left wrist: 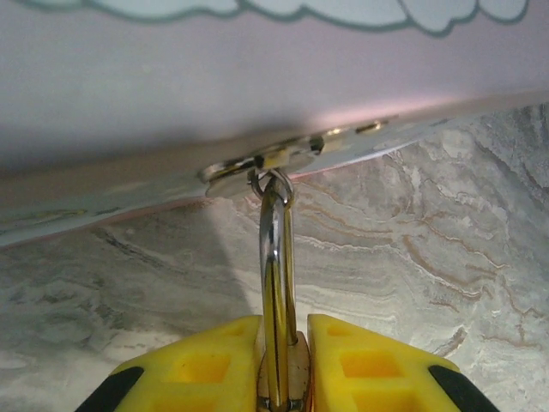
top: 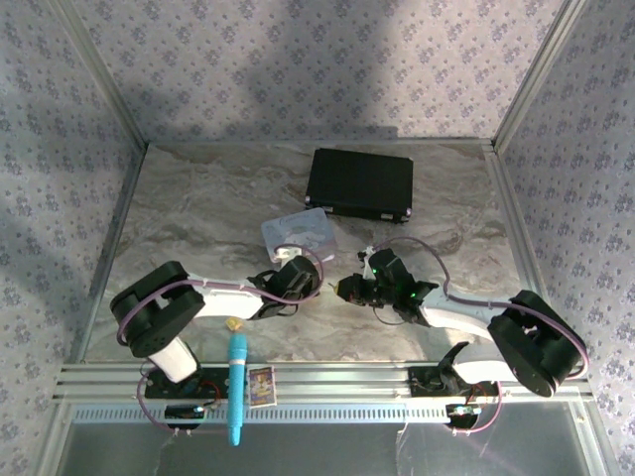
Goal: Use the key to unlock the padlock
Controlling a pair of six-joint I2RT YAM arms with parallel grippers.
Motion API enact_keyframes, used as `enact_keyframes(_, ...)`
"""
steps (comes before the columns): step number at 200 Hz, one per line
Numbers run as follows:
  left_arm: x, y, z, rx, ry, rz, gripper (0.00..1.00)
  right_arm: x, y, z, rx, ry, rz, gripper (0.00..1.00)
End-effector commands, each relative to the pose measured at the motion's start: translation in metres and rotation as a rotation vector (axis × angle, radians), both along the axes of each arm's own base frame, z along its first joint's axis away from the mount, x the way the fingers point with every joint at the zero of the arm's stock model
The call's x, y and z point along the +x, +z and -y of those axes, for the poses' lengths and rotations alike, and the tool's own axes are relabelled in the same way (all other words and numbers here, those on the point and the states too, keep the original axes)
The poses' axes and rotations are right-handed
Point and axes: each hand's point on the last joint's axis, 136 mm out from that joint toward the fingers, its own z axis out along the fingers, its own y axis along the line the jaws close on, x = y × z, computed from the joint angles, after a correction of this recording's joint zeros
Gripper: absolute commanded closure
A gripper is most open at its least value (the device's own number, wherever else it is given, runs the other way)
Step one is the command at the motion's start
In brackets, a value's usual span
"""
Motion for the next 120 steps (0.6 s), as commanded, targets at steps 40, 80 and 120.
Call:
enact_keyframes(40, -0.01, -0.014, -0.006, 0.057, 0.012, -0.057, 0.92, -0.001, -0.01, 0.006, 0.02, -0.038, -0.048, 1.0)
enact_keyframes(80, -0.013, 0.004, -0.021, -0.041, 0.147, -0.079, 0.93, -0.001, -0.016, 0.006, 0.065, -0.09, -0.1, 1.0)
enact_keyframes(120, -0.017, 0.007, -0.032, -0.214, 0.288, -0.113, 0.99, -0.004, -0.018, -0.015, 0.136, -0.061, -0.125, 1.0)
